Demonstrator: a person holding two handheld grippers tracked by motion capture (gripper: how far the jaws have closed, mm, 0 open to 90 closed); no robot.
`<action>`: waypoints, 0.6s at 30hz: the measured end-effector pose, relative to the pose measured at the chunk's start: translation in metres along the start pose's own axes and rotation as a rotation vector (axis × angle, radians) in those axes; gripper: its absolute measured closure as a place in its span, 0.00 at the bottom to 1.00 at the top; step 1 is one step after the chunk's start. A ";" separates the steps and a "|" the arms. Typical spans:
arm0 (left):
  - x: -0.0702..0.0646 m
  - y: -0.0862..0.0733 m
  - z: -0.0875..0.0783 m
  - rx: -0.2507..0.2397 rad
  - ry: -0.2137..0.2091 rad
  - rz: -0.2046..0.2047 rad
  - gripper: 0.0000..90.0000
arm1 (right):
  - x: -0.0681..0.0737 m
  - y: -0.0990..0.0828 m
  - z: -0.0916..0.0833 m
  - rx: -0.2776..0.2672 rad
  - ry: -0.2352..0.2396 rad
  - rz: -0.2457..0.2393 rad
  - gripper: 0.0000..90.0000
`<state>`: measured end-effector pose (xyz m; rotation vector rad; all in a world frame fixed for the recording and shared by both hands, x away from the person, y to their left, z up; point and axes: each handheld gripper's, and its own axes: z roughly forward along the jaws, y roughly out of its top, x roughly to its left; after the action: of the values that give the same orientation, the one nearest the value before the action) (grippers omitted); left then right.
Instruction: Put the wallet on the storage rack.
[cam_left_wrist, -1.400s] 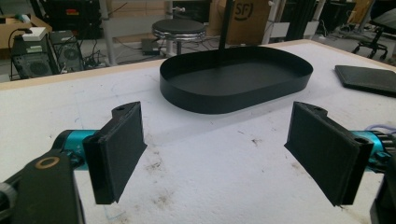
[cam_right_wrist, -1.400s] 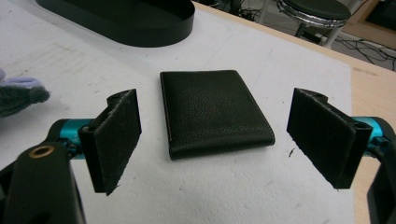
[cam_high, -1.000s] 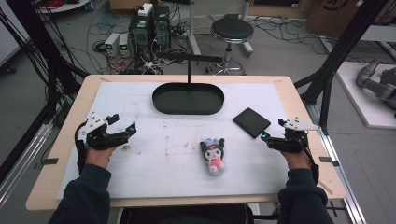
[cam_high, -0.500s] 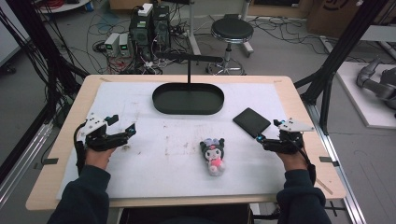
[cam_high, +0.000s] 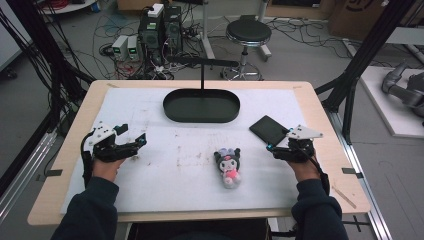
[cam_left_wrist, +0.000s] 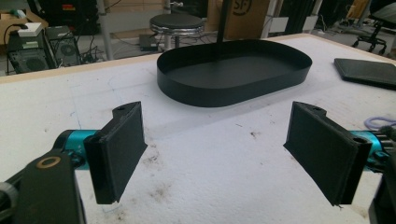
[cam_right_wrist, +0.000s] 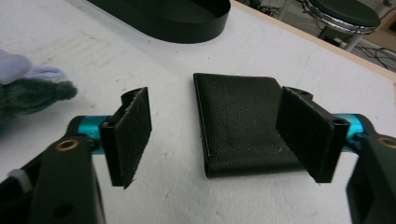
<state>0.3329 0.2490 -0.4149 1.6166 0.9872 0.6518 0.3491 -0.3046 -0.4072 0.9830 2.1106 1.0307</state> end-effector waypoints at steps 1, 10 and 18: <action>0.000 0.000 0.000 0.001 0.000 0.000 0.22 | 0.001 0.000 0.004 0.016 0.004 0.002 0.35; 0.001 -0.001 0.001 0.005 0.004 -0.008 0.22 | -0.005 -0.001 0.046 0.175 -0.031 -0.038 0.56; 0.001 -0.001 0.001 0.011 0.002 -0.010 0.22 | -0.004 -0.005 0.059 0.231 -0.050 -0.147 0.65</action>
<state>0.3340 0.2490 -0.4165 1.6200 1.0014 0.6428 0.3933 -0.2864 -0.4417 0.9335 2.2586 0.6948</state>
